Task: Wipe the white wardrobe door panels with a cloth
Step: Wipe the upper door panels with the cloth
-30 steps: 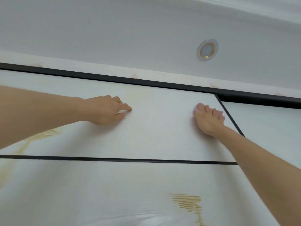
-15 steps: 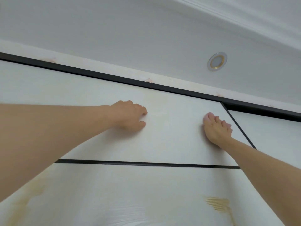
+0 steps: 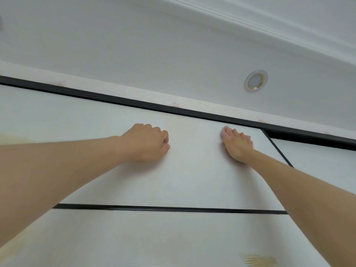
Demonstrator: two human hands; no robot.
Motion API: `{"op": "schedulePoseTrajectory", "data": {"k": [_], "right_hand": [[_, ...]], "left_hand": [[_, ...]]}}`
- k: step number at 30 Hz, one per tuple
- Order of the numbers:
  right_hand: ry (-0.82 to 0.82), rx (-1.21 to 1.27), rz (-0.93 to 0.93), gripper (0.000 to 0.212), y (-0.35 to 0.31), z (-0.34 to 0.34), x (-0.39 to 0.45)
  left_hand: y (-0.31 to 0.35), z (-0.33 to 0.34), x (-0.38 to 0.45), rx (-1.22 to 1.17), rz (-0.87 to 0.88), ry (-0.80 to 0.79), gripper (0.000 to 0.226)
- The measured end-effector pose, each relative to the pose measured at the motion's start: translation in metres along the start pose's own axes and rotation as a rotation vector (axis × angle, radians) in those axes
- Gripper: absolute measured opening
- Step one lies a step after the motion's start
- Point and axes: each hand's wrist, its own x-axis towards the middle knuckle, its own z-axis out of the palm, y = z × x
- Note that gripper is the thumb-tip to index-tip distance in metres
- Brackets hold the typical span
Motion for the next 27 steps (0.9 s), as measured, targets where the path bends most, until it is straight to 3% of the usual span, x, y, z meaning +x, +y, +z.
{"op": "schedulePoseTrajectory", "data": {"k": [1,3,7,9,10,11,13,14,15,18,22,25,27], "right_hand": [[0.044,0.054,0.101,0.032,-0.010,0.000,0.005],[0.028,0.089,0.033,0.035,-0.040,0.009,0.004],[-0.031,-0.049,-0.734,0.055,-0.091,0.027,-0.063],[-0.119,-0.104,-0.941,0.061,-0.072,0.013,-0.053],[-0.124,-0.112,-0.886,0.062,-0.052,0.007,-0.032],[-0.112,-0.063,-0.678,0.061,-0.027,0.001,-0.005],[-0.035,0.030,-0.056,0.051,0.018,-0.008,0.035],[0.025,0.016,0.154,0.048,0.025,-0.007,0.044],[0.070,-0.015,0.242,0.049,0.018,-0.003,0.046],[0.058,0.029,0.114,0.052,-0.067,0.015,0.042],[-0.083,0.063,-0.481,0.043,-0.179,0.031,0.000],[-0.209,0.156,-0.835,0.034,-0.183,0.024,-0.035],[-0.170,0.184,-0.736,0.030,-0.142,0.016,-0.013]], "left_hand": [[0.002,0.000,0.001,0.003,-0.008,0.007,0.038],[0.005,0.001,0.000,-0.001,-0.031,0.019,0.037],[0.005,0.001,0.000,-0.042,-0.067,0.078,0.032],[0.002,0.000,-0.004,-0.086,-0.083,0.033,0.033],[-0.001,-0.001,-0.006,-0.103,-0.082,0.014,0.033],[-0.003,-0.001,-0.008,-0.122,-0.085,0.000,0.034],[-0.003,-0.001,-0.011,-0.178,-0.106,-0.025,0.035],[-0.003,0.001,-0.012,-0.187,-0.111,-0.030,0.035],[-0.003,0.002,-0.010,-0.177,-0.102,-0.030,0.035],[-0.008,0.000,-0.006,-0.186,-0.101,0.006,0.038],[-0.026,-0.004,-0.009,-0.315,-0.151,0.193,0.021],[-0.059,-0.013,-0.017,-0.186,-0.208,0.286,0.018],[-0.083,-0.022,-0.025,-0.166,-0.245,0.198,0.025]]}}
